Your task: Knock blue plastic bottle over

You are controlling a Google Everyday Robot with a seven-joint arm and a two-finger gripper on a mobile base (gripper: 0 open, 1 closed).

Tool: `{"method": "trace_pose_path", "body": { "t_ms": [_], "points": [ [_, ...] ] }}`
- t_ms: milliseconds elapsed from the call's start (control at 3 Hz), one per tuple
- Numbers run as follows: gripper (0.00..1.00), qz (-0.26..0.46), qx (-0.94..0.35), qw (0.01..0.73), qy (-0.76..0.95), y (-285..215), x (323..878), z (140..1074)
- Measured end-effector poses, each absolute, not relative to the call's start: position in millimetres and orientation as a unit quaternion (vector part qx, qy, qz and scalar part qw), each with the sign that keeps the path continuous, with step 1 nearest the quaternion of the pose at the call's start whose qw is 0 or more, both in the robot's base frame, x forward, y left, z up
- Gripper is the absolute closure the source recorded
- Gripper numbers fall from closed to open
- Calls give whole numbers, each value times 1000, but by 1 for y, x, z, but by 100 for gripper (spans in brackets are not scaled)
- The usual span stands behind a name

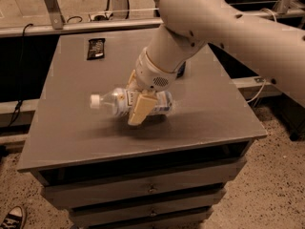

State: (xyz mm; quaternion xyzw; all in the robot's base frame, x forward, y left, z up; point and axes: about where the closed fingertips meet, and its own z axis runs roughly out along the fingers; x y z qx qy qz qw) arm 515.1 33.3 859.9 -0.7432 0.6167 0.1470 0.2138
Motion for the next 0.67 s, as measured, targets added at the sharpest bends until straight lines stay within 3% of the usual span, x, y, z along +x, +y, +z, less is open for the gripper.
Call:
{"method": "trace_pose_path", "body": {
  "t_ms": [333, 667],
  "points": [
    [0, 152, -744, 211, 615, 46, 512, 855],
    [0, 152, -742, 212, 617, 45, 512, 855]
  ]
}}
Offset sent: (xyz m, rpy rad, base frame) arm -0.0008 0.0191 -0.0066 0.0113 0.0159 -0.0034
